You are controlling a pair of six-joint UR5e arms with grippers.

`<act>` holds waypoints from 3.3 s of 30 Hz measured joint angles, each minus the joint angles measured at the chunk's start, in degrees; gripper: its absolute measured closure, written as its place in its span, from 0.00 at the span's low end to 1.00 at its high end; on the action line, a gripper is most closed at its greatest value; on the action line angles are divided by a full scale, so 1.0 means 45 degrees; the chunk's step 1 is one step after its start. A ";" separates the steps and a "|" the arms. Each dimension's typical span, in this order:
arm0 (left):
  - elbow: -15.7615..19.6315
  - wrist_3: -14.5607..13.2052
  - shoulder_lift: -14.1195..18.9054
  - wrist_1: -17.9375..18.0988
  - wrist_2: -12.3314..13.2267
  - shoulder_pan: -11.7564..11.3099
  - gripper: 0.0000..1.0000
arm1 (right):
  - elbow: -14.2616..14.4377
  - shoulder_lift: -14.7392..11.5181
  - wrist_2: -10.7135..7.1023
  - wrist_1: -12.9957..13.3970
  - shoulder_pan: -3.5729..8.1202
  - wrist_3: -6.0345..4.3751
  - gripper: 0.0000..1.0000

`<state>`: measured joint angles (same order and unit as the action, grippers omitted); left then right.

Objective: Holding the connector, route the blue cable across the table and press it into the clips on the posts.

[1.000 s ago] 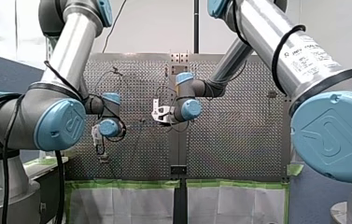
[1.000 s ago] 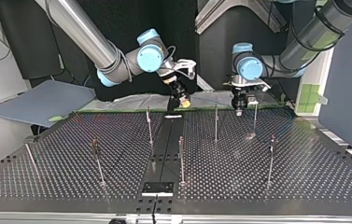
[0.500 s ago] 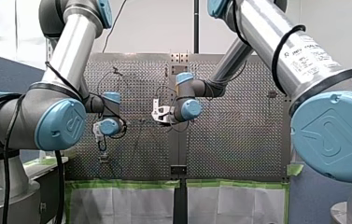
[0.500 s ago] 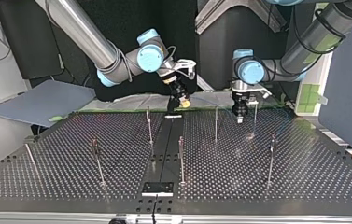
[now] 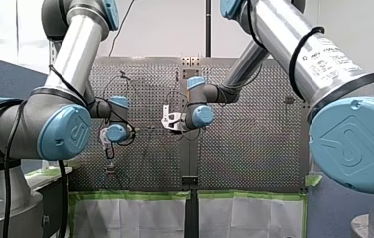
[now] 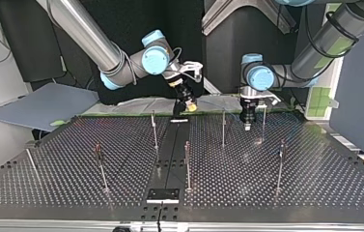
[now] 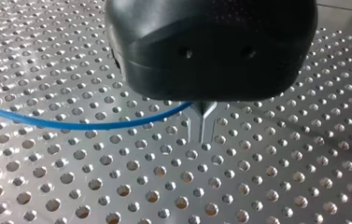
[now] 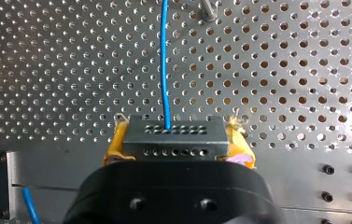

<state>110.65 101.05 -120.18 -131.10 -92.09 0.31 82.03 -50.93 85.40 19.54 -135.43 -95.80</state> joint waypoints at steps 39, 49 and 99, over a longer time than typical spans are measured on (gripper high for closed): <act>-0.0004 -0.0444 0.0001 -0.0790 -0.0247 -0.0024 1.00 | 0.0000 0.0000 0.0000 0.0000 0.0000 0.0000 1.00; -0.0004 -0.0444 0.0001 -0.0790 -0.0247 -0.0024 1.00 | 0.0000 0.0001 0.0000 0.0000 0.0000 -0.0001 1.00; -0.0004 -0.0444 0.0001 -0.0790 -0.0247 -0.0024 1.00 | 0.0001 0.0000 0.0000 0.0001 0.0000 0.0000 1.00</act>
<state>110.63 99.05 -120.17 -134.66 -93.20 0.20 82.03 -50.93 85.40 19.54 -135.43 -95.80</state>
